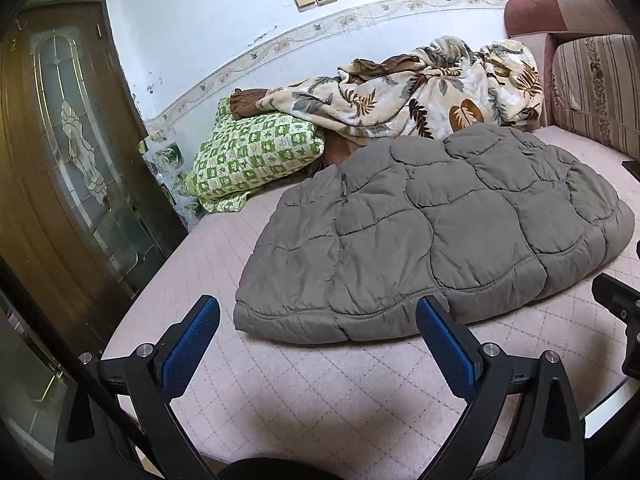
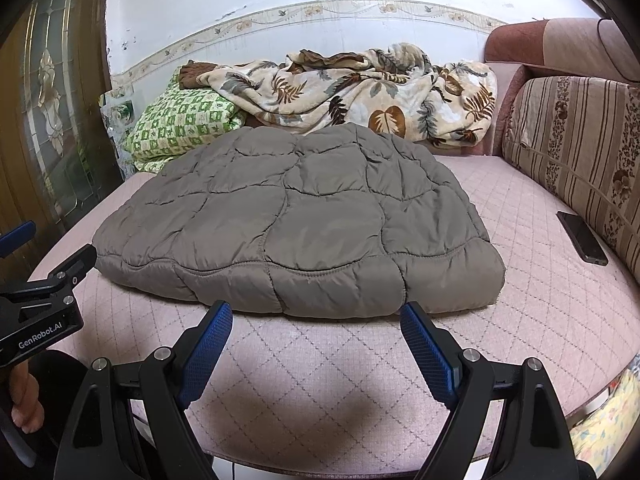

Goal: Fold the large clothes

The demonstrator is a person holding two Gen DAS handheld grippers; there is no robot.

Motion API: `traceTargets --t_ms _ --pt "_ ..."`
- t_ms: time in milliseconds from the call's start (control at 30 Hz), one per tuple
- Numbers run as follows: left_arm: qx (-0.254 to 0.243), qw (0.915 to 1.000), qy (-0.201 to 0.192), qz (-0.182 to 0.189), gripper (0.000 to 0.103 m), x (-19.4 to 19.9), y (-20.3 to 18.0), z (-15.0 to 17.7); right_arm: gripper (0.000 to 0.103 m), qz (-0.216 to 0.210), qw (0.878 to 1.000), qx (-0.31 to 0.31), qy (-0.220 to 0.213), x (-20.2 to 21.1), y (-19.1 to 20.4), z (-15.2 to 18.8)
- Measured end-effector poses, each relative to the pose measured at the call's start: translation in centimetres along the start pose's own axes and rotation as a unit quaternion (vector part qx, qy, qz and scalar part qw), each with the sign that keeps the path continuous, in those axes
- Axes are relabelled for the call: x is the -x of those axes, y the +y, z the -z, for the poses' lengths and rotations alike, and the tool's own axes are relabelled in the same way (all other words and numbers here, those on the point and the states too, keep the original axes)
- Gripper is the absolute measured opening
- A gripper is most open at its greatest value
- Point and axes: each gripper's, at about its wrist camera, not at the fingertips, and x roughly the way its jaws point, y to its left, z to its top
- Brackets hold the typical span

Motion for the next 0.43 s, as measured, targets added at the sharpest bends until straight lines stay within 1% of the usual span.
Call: traceTargets --t_ms 133,333,433 --pt "0.004 1.0 0.0 0.009 0.098 0.34 0.12 -0.12 0.089 0.001 1.0 -0.002 -0.001 0.16 -0.2 -0.11" --pt "0.012 0.9994 0.013 0.03 0.098 0.21 0.51 -0.18 0.089 0.0 1.0 -0.001 -0.002 0.23 -0.36 -0.16" --pt "0.022 0.9994 0.012 0.024 0.098 0.26 0.98 -0.17 0.089 0.002 1.0 -0.002 -0.003 0.31 -0.36 -0.09"
